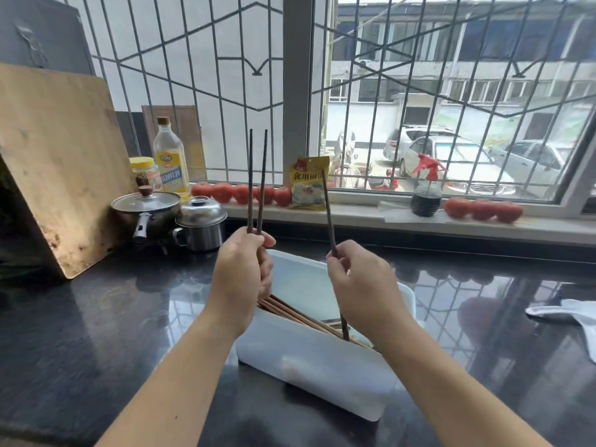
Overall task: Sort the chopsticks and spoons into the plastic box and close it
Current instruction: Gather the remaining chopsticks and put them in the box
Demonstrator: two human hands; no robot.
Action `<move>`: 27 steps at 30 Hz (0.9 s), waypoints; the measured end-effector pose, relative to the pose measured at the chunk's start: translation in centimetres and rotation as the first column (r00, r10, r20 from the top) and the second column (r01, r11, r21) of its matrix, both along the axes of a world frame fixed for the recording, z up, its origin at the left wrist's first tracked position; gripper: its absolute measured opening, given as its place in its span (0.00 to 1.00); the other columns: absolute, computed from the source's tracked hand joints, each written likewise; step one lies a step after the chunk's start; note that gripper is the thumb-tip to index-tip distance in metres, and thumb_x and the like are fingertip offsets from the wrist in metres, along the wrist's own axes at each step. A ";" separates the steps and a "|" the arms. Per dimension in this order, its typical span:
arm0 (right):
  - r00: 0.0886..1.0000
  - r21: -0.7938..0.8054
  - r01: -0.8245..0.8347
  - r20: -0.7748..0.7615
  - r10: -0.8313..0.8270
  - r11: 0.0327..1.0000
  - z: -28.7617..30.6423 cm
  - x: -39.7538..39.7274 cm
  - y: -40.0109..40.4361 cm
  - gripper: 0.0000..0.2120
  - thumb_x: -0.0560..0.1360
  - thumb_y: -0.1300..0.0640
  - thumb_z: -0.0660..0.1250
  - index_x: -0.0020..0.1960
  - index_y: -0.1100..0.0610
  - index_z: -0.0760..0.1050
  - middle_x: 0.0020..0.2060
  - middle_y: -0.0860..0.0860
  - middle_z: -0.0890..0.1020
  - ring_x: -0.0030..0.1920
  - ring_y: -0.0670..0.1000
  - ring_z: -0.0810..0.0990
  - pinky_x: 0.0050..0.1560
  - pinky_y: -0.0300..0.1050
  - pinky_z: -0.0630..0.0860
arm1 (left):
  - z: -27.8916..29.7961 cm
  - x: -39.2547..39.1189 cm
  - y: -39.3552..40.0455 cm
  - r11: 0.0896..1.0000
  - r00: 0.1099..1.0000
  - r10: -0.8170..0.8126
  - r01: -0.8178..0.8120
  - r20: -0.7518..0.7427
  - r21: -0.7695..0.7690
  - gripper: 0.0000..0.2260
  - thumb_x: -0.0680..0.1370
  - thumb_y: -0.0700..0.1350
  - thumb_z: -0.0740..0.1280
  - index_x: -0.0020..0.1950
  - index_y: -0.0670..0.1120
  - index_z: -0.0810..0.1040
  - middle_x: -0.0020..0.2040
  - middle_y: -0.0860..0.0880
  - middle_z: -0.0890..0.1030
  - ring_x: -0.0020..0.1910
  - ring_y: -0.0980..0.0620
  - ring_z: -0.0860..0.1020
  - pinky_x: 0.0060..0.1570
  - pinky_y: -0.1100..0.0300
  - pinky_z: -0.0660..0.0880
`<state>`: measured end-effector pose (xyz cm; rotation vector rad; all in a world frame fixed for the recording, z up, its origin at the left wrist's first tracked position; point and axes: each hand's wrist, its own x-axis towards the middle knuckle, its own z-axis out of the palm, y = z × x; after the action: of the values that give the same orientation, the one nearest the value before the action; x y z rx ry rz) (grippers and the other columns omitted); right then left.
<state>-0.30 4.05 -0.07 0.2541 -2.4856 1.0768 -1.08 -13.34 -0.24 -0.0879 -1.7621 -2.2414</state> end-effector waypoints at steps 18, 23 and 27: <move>0.979 -0.260 -0.195 -0.104 0.174 0.946 0.7 0.3 -0.1 0.04 0.82 0.52 0.65 0.54 0.47 0.78 0.41 0.42 0.82 0.39 0.43 0.79 0.40 0.37 0.76 | -0.2 0.9 -0.4 0.896 0.964 -0.263 0.229 -0.039 -0.381 0.10 0.86 0.43 0.60 0.52 0.42 0.80 0.29 0.47 0.74 0.26 0.52 0.67 0.26 0.61 0.63; 0.949 -0.457 -0.307 -0.087 0.302 0.835 1.3 0.8 0.3 0.05 0.83 0.57 0.63 0.50 0.52 0.77 0.37 0.46 0.82 0.30 0.47 0.75 0.32 0.41 0.73 | -0.1 0.9 -0.3 0.810 0.925 -0.381 0.337 0.006 -0.481 0.09 0.86 0.44 0.62 0.54 0.45 0.82 0.33 0.46 0.78 0.27 0.50 0.69 0.28 0.62 0.66; 0.940 -0.504 -0.317 -0.053 0.337 0.804 1.4 0.7 0.5 0.05 0.83 0.59 0.64 0.49 0.56 0.76 0.38 0.50 0.82 0.30 0.50 0.76 0.32 0.46 0.74 | -0.1 0.9 -0.6 0.787 0.911 -0.412 0.366 0.018 -0.496 0.09 0.85 0.45 0.63 0.55 0.47 0.83 0.34 0.46 0.79 0.28 0.50 0.69 0.29 0.63 0.67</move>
<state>0.38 4.58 1.29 0.5155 -2.1266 1.8485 -0.19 -13.94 -0.37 -0.7140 -2.3964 -1.9146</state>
